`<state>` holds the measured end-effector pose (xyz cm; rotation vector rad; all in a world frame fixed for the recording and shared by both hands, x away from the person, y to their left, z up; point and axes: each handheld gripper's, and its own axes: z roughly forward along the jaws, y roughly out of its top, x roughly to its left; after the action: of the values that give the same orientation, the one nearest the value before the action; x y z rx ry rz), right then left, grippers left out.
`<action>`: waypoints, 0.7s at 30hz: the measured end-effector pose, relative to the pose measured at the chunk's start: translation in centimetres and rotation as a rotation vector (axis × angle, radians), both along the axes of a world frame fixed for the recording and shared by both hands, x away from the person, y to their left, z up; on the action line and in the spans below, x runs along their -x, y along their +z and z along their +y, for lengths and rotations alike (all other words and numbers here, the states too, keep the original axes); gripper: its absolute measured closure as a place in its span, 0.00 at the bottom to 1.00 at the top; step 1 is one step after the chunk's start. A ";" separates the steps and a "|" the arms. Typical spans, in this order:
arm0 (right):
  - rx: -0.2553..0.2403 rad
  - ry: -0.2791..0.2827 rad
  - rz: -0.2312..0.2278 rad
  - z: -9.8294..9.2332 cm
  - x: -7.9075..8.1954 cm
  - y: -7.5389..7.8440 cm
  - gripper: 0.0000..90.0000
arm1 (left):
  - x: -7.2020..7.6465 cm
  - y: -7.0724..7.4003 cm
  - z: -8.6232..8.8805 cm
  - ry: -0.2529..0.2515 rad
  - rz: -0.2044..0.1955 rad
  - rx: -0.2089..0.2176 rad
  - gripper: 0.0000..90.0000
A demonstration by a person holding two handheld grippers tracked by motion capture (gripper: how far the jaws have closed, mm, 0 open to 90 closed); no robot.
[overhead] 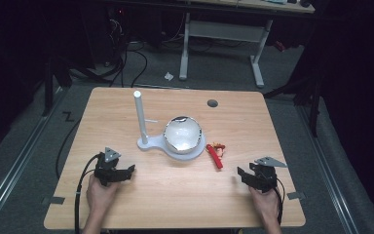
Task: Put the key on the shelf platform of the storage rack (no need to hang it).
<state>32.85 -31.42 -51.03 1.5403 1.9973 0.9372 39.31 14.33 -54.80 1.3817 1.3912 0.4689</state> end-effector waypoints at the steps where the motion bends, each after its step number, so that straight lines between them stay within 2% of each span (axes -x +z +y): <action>1: -0.005 0.004 -0.003 0.2 -0.1 0.1 0.47 | 0.0 0.0 0.0 0.000 0.000 0.000 0.21; 10: -0.027 0.057 -0.012 2.2 -0.9 0.7 0.45 | 0.0 0.0 0.0 0.001 0.000 0.000 0.21; 15: -0.008 0.075 -0.007 3.6 -1.7 0.8 0.41 | 0.0 0.0 0.0 0.000 0.001 0.000 0.21; 21: -0.005 0.093 0.022 5.0 -2.8 0.9 0.37 | 0.0 0.0 0.0 0.001 0.000 0.001 0.22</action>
<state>35.69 -26.43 -50.11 1.4774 2.0987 0.9658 39.33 14.34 -54.80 1.3807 1.3920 0.4683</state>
